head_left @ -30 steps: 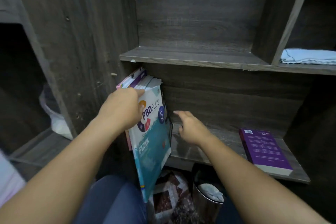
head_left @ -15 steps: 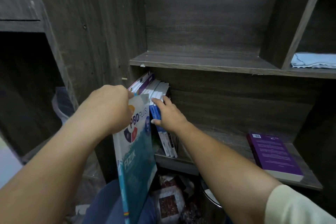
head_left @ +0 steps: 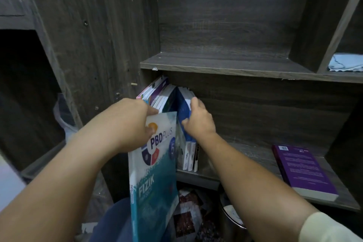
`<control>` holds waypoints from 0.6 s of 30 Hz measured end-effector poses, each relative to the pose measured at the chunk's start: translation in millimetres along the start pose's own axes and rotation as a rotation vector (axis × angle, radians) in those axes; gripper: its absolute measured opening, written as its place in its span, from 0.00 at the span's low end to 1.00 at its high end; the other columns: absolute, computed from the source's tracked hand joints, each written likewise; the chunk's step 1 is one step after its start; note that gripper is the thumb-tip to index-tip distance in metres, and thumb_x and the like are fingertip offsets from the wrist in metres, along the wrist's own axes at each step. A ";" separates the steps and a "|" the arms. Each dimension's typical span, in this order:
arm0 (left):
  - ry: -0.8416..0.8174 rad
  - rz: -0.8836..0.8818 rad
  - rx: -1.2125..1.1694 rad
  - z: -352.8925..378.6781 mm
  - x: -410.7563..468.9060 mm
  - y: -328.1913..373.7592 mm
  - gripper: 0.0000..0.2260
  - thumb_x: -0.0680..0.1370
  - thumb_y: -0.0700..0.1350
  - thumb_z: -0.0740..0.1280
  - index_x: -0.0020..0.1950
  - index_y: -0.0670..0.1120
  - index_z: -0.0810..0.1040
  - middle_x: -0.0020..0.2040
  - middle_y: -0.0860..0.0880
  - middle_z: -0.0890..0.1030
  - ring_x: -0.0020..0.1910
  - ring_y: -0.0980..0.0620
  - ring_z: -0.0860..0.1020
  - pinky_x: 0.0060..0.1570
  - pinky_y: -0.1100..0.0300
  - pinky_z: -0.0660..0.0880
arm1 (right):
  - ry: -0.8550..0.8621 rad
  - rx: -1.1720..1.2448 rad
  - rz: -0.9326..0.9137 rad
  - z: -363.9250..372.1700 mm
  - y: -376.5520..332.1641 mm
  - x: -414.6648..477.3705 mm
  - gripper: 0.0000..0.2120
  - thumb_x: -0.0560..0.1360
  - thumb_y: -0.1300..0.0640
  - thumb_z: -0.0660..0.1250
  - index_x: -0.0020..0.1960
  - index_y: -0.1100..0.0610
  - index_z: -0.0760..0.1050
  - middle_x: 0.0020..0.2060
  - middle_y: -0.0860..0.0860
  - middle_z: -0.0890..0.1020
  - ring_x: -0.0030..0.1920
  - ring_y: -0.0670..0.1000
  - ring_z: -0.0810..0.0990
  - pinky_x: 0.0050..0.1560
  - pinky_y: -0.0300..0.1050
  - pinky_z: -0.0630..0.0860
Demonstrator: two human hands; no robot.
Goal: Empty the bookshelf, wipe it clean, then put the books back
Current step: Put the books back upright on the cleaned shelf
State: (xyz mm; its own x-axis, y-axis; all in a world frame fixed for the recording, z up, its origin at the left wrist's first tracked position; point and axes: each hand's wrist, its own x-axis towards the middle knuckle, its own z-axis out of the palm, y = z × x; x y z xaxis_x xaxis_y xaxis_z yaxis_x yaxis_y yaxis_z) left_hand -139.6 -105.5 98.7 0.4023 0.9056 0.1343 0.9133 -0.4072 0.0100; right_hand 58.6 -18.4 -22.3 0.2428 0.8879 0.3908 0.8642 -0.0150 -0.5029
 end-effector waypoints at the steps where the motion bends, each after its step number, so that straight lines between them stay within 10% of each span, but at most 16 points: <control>1: -0.036 0.023 -0.019 0.2 1.9 1.8 0.21 0.79 0.54 0.64 0.72 0.59 0.69 0.63 0.52 0.77 0.58 0.52 0.76 0.54 0.60 0.72 | 0.015 0.013 0.013 -3.2 4.1 -0.6 0.18 0.73 0.58 0.68 0.55 0.55 0.62 0.61 0.56 0.71 0.52 0.63 0.78 0.43 0.48 0.71; 11: 0.185 -0.108 0.014 29.2 48.6 19.3 0.16 0.78 0.46 0.64 0.65 0.51 0.76 0.55 0.43 0.80 0.52 0.40 0.79 0.46 0.53 0.75 | 0.014 0.027 0.030 -12.5 22.2 -8.0 0.17 0.73 0.60 0.68 0.57 0.57 0.62 0.66 0.57 0.69 0.52 0.63 0.78 0.42 0.45 0.67; 18: 0.324 -0.162 0.014 104.3 95.3 27.0 0.25 0.80 0.38 0.61 0.76 0.46 0.60 0.56 0.41 0.74 0.49 0.40 0.79 0.41 0.50 0.74 | -0.008 0.040 0.032 -10.8 23.2 -6.8 0.18 0.74 0.60 0.68 0.59 0.58 0.63 0.71 0.55 0.66 0.56 0.63 0.77 0.51 0.51 0.75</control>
State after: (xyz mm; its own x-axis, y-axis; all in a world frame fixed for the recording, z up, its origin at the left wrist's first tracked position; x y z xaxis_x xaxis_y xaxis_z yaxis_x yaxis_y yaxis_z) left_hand -69.9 -17.7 8.4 0.2133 0.8726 0.4394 0.9652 -0.2578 0.0434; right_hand 81.7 -29.7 -28.4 0.2662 0.8910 0.3678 0.8378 -0.0251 -0.5454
